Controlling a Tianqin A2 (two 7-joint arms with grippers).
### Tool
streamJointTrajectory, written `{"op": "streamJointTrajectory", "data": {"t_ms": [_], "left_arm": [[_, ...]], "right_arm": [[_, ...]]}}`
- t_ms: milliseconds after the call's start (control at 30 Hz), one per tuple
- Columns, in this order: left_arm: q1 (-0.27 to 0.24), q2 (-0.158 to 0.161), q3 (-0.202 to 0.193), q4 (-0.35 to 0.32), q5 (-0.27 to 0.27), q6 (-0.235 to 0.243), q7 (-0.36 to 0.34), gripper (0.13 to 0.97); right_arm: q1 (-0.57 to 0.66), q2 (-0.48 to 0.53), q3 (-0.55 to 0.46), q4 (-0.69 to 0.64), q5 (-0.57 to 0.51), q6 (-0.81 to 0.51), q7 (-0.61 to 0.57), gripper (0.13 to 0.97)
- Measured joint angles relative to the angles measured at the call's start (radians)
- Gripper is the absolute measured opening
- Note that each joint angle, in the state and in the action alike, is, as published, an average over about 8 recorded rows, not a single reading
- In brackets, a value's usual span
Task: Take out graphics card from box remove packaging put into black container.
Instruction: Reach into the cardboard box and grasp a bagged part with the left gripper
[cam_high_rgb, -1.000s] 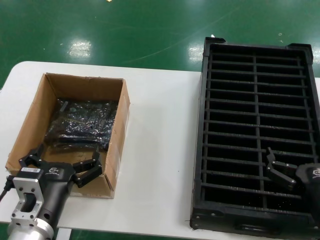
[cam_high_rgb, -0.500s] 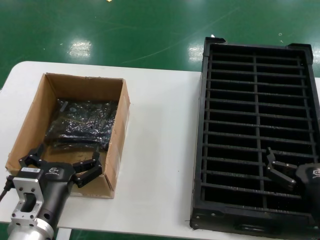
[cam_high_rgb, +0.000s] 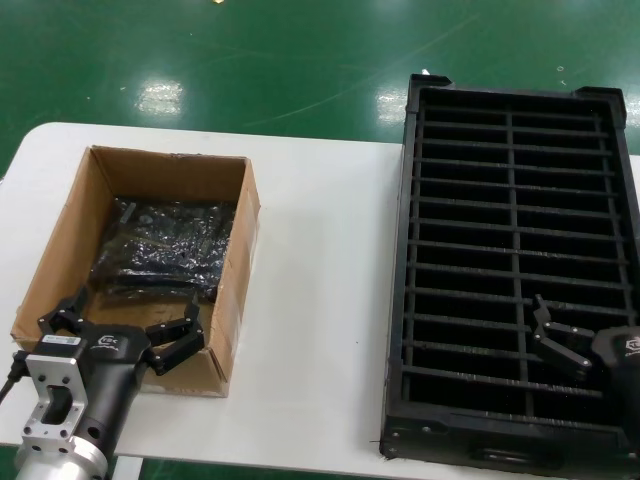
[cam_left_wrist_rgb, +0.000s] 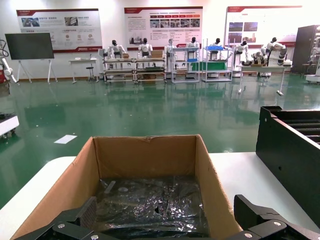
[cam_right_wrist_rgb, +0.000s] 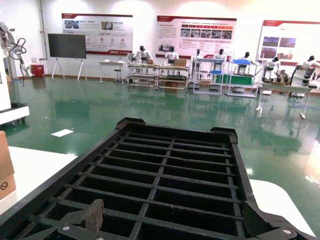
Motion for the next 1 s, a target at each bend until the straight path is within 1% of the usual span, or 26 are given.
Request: {"op": "streamJointTrajectory", "data": {"t_ms": [767,1000], "left_arm": [[0.000,0.000,0.000,0.000,0.000,0.000,0.000,0.966],[-0.026,-0.001,-0.011,-0.002,0.005,0.002,0.005,0.966]], "right_arm": [[0.000,0.000,0.000,0.000,0.000,0.000,0.000,0.966],[0.000,0.000,0.000,0.000,0.000,0.000,0.000,0.966]]}}
